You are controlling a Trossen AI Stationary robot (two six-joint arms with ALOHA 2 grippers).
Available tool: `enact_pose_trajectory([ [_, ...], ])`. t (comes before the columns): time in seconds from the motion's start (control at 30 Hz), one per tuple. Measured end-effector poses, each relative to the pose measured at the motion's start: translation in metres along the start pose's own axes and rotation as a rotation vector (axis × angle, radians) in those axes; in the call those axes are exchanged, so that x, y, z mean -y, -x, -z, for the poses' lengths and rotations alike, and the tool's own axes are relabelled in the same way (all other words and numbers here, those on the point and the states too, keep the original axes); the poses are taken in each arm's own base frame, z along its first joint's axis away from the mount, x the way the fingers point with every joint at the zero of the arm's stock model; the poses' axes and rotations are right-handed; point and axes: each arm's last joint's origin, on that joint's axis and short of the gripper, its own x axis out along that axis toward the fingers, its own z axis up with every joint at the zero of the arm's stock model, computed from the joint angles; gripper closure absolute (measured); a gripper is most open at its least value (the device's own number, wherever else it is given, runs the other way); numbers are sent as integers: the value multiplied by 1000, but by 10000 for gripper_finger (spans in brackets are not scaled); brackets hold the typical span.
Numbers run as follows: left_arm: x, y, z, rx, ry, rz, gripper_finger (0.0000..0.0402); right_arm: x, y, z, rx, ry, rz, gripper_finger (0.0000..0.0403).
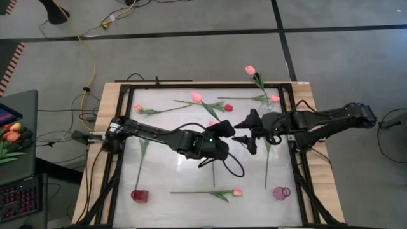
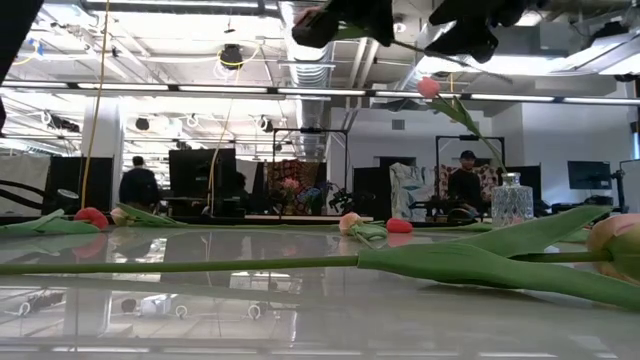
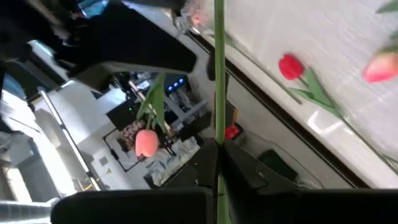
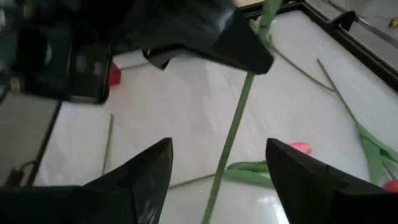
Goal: Sort flowers into vase by color
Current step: Put the pink flower in the transparent vase
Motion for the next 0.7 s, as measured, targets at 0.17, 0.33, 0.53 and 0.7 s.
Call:
enact_pose_trajectory([
  [0.17, -8, -3, 1, 20, 34, -47, 401, 3, -1, 3, -30, 10, 20, 118],
  [0.33, -11, -3, 1, 29, 22, -62, 402, 6, -1, 7, -69, 16, 37, 122],
  [0.53, -11, -3, 1, 25, 2, -64, 402, 10, -1, 10, -98, 19, 76, 186],
  [0.7, -10, -3, 1, 24, -45, -57, 401, 12, -1, 12, -121, 21, 86, 293],
])
